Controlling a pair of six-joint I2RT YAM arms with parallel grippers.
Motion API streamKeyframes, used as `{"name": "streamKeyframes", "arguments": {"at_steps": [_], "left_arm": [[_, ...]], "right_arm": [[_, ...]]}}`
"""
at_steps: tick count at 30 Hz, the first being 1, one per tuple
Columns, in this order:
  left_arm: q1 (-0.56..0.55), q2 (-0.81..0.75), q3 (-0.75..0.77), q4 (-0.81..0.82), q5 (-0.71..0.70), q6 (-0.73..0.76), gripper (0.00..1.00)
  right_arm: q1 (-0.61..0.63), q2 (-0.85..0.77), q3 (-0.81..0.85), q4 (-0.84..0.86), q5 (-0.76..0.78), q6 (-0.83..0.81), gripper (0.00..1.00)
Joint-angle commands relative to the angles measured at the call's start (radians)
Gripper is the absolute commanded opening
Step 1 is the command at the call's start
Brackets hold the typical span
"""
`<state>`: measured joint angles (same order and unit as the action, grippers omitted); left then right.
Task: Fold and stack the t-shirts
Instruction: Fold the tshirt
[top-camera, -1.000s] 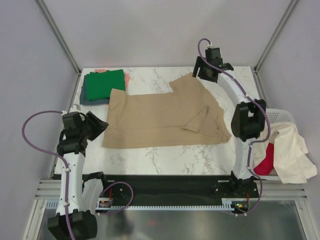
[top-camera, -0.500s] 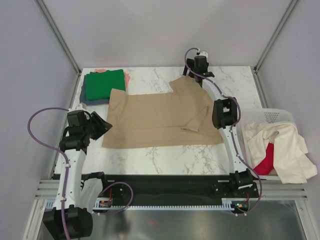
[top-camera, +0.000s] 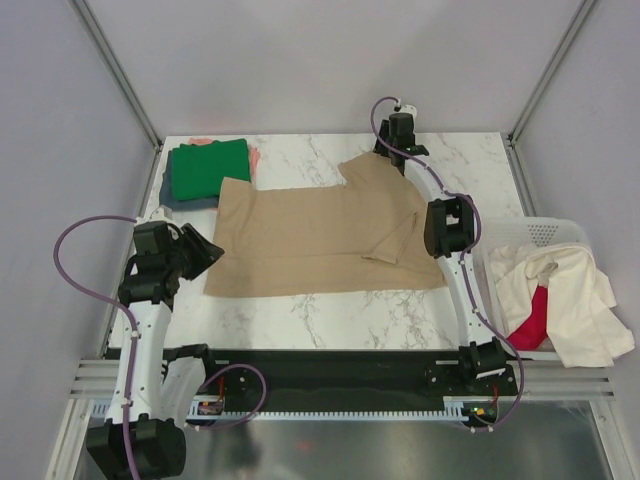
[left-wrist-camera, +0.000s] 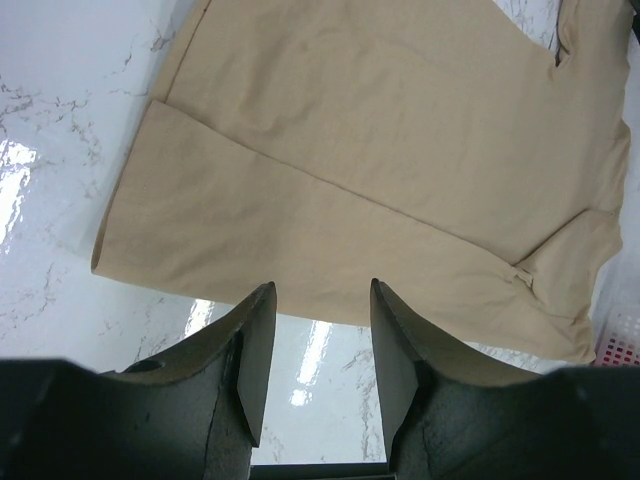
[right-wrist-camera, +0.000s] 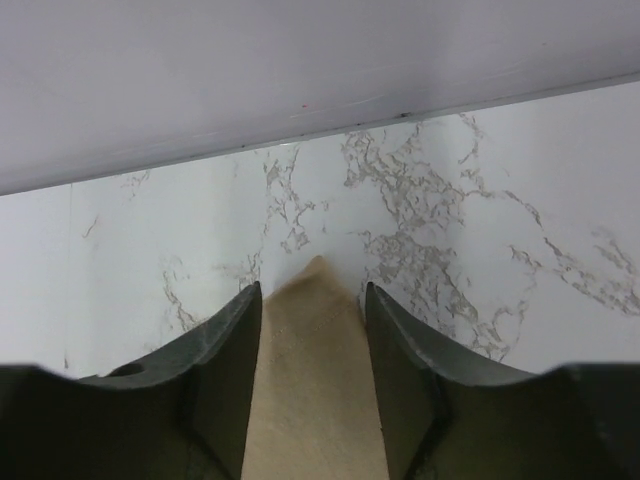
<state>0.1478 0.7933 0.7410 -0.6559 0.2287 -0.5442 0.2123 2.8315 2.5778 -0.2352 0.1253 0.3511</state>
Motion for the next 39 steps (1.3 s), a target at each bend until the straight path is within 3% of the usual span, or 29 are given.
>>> {"name": "streamKeyframes", "arguments": {"at_steps": [1,8,11,16,18,20,24,29,31,35,39], "left_arm": [[-0.008,-0.006,0.006,0.022,0.008,0.038,0.5],[-0.008,-0.006,0.008,0.022,0.003,0.038,0.5],[-0.007,-0.006,0.008,0.021,-0.003,0.038,0.5],[0.01,0.017,0.021,0.022,-0.038,0.038,0.5],[0.013,0.052,0.041,0.036,-0.066,0.027,0.5],[0.012,0.078,0.05,0.106,-0.089,0.0,0.49],[0.01,0.213,0.136,0.292,-0.092,-0.026,0.48],[0.01,0.559,0.369,0.375,-0.109,0.032,0.48],[0.01,0.673,0.493,0.409,-0.053,0.059,0.49],[0.009,0.978,0.714,0.403,0.047,0.142,0.49],[0.01,1.144,0.892,0.332,0.08,0.225,0.49]], "right_arm": [[0.006,0.014,0.009,-0.021,-0.021,0.012,0.49],[-0.007,0.002,-0.021,-0.032,-0.053,0.025,0.09],[-0.011,-0.004,-0.037,-0.023,-0.07,0.029,0.0],[-0.011,-0.095,-0.14,0.028,-0.088,0.006,0.0],[-0.011,-0.168,-0.288,0.104,-0.098,0.012,0.0],[-0.008,-0.292,-0.47,0.221,-0.104,0.037,0.0],[-0.001,-0.402,-0.613,0.304,-0.122,0.055,0.0],[0.001,-0.409,-0.653,0.324,-0.165,0.091,0.0],[0.001,-0.403,-0.653,0.324,-0.18,0.098,0.0],[-0.001,-0.417,-0.679,0.347,-0.199,0.112,0.0],[-0.002,-0.426,-0.697,0.366,-0.21,0.124,0.0]]}}
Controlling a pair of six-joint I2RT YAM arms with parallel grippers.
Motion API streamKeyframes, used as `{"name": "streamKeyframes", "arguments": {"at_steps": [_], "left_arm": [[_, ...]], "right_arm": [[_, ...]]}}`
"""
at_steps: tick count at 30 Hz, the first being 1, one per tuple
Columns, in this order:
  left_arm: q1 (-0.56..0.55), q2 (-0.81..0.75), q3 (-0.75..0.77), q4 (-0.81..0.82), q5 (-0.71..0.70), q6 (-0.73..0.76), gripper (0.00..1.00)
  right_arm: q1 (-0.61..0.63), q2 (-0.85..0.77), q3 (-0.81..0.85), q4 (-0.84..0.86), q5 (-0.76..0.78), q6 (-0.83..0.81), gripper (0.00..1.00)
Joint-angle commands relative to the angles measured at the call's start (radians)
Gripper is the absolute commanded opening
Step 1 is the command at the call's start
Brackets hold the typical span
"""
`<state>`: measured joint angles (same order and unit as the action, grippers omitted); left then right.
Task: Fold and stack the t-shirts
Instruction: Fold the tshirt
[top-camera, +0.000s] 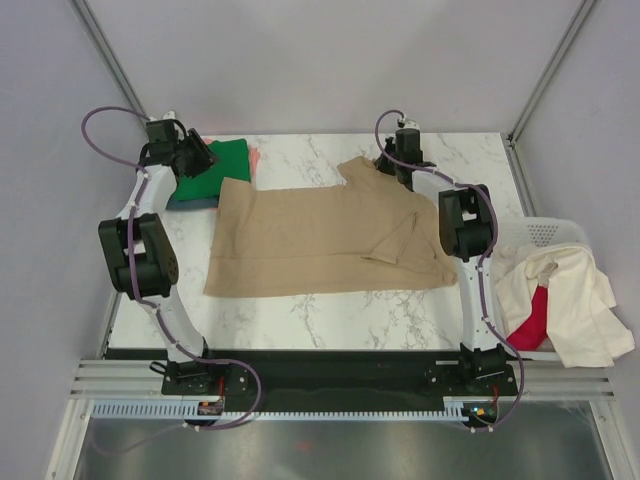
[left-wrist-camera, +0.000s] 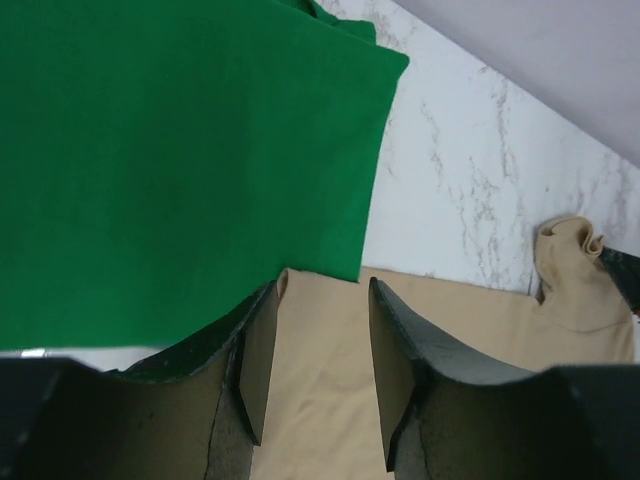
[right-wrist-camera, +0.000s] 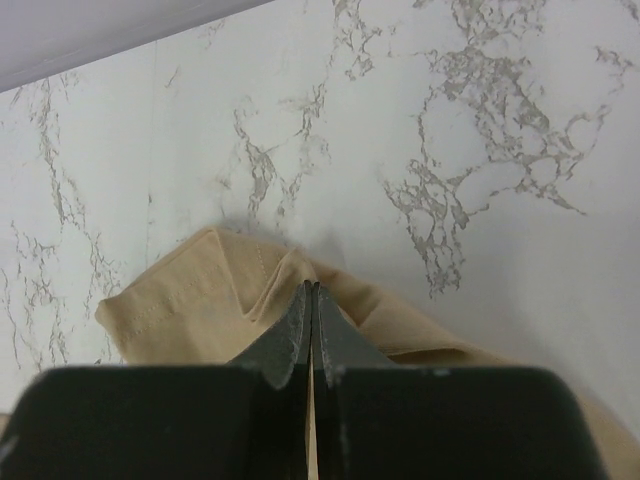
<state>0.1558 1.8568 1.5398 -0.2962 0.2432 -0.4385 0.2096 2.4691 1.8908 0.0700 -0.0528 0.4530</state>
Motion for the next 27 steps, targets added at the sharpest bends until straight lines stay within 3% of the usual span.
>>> {"name": "streamKeyframes", "arguments": {"at_steps": [1,27], "left_arm": [[0.002,0.097,0.101,-0.034,0.076,0.126,0.49],[-0.039,0.18,0.049,-0.001,0.074,0.161,0.38]], "right_arm": [[0.001,-0.062,-0.009,0.062,-0.033,0.03,0.0],[-0.009,-0.03,0.008,0.062,-0.076,0.07,0.0]]}}
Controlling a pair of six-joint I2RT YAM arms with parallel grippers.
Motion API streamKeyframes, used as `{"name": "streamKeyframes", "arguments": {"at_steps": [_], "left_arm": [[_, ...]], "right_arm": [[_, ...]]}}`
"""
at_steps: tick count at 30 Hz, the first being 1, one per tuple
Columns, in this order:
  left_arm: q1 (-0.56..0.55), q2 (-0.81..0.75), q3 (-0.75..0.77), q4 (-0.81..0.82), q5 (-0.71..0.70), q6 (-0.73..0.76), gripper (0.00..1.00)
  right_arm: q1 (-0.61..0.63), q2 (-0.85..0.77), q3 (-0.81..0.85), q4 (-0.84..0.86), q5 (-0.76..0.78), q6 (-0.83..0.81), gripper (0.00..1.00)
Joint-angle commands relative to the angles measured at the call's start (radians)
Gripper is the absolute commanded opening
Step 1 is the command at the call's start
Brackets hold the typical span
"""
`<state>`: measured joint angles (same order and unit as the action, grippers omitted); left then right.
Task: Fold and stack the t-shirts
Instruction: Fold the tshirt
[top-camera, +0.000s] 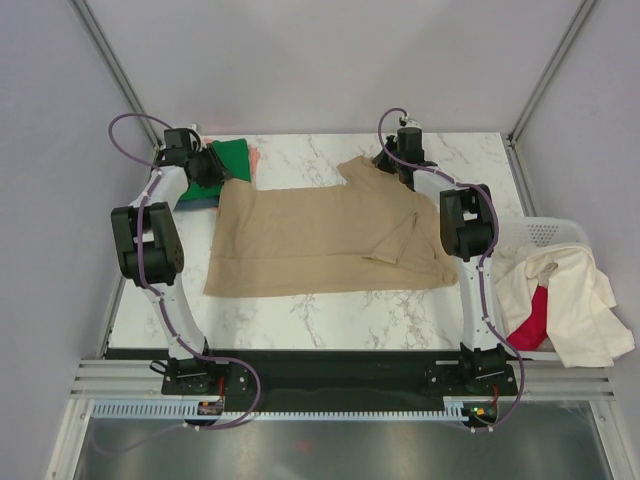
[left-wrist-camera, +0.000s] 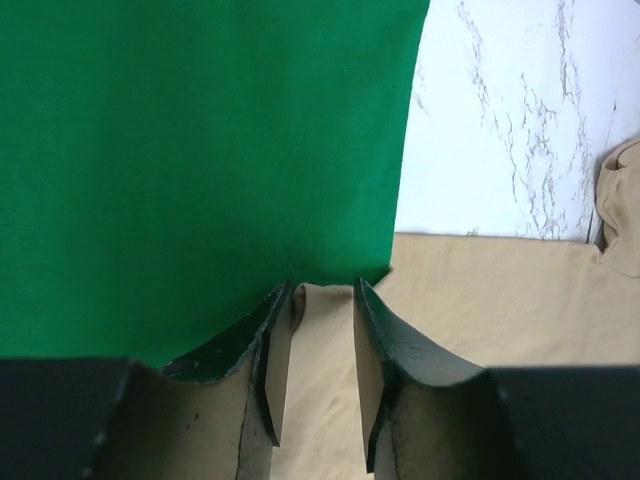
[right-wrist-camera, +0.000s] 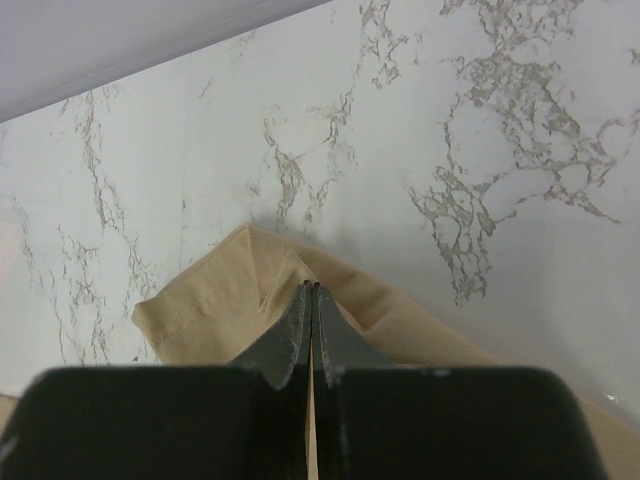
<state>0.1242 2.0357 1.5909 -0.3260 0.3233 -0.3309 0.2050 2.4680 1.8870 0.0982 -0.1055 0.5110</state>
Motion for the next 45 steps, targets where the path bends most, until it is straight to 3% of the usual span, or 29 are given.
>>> {"name": "streamKeyframes", "arguments": {"at_steps": [1,6,9,11,16,23,35,45], "left_arm": [[-0.008,0.001,-0.002,0.028,-0.007,0.053,0.36],[-0.009,0.0,0.0,0.027,-0.01,0.053,0.25],[-0.009,-0.003,0.003,0.028,-0.013,0.053,0.07],[-0.009,-0.005,0.004,0.028,-0.012,0.053,0.02],[-0.008,-0.031,-0.005,0.022,-0.021,0.038,0.02],[0.0,-0.118,-0.043,0.011,-0.003,-0.011,0.02],[0.018,-0.255,-0.19,0.036,0.028,-0.057,0.02],[0.067,-0.342,-0.328,0.071,0.005,0.032,0.02]], "right_arm": [[-0.006,-0.029,0.012,0.034,-0.023,0.012,0.0],[-0.004,-0.026,0.014,0.032,-0.025,0.012,0.0],[-0.006,-0.024,0.014,0.032,-0.026,0.012,0.0],[-0.007,-0.027,0.012,0.032,-0.028,0.011,0.0],[-0.007,-0.076,-0.043,0.078,-0.045,-0.003,0.0],[-0.033,-0.277,-0.21,0.144,-0.1,-0.022,0.0],[-0.036,-0.59,-0.495,0.048,-0.115,-0.095,0.0],[-0.033,-0.912,-0.813,-0.021,-0.045,-0.118,0.0]]}}
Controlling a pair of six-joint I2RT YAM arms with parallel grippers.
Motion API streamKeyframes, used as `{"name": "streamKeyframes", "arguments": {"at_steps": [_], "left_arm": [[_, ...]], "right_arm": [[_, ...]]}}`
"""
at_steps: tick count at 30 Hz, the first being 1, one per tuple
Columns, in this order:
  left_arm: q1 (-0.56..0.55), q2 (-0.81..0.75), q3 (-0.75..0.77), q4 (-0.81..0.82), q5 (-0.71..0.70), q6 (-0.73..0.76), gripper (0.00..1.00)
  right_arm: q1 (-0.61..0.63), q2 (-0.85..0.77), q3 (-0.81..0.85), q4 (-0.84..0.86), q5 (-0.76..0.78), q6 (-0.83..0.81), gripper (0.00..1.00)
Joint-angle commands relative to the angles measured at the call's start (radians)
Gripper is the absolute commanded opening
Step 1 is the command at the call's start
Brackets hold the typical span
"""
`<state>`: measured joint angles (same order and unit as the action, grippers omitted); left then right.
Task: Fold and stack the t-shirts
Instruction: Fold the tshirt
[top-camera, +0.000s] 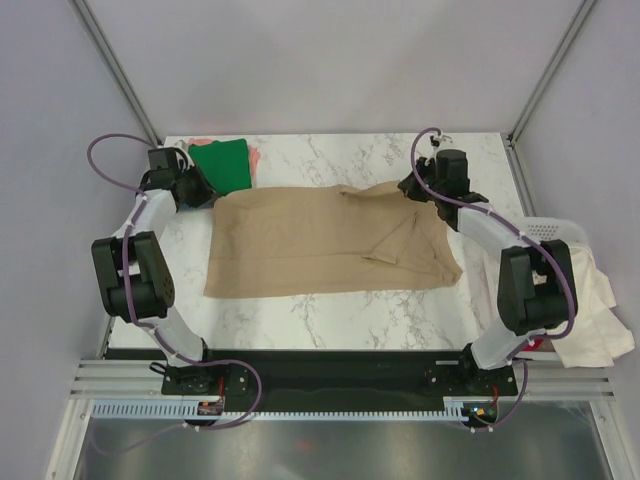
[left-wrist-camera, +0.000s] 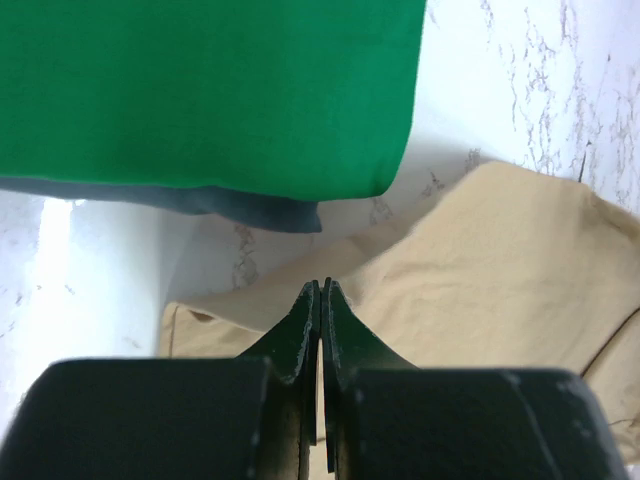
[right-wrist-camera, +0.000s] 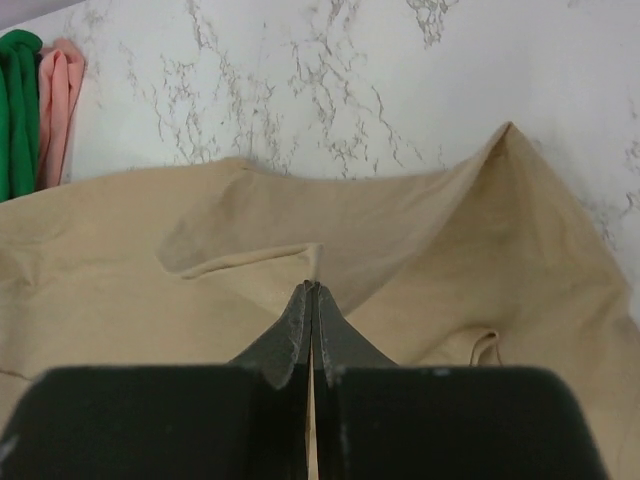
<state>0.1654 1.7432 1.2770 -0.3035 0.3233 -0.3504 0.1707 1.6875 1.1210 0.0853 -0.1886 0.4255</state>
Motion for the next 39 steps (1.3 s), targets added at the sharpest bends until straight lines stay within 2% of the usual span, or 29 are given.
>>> {"name": "streamKeyframes", "arguments": {"at_steps": [1,4,12,29,35,39], "left_arm": [[0.032,-0.051,-0.022,0.049,0.005,0.054,0.02],[0.054,-0.05,-0.037,0.055,0.008,0.051,0.02],[0.089,-0.028,-0.091,0.106,0.039,0.041,0.02],[0.091,-0.014,-0.117,0.107,-0.03,0.05,0.02],[0.089,-0.03,-0.145,0.101,-0.072,0.048,0.04],[0.076,-0.065,-0.174,0.089,-0.144,0.051,0.07]], "right_arm": [[0.001,-0.158,-0.064,-0.015,0.044,-0.039,0.0],[0.001,-0.256,-0.122,-0.047,0.072,-0.044,0.0],[-0.002,-0.396,-0.251,-0.111,0.12,-0.042,0.0],[-0.007,-0.595,-0.311,-0.301,0.178,-0.039,0.0],[-0.008,-0.66,-0.418,-0.322,0.213,0.016,0.0],[-0.01,-0.701,-0.509,-0.321,0.256,0.126,0.0]]}}
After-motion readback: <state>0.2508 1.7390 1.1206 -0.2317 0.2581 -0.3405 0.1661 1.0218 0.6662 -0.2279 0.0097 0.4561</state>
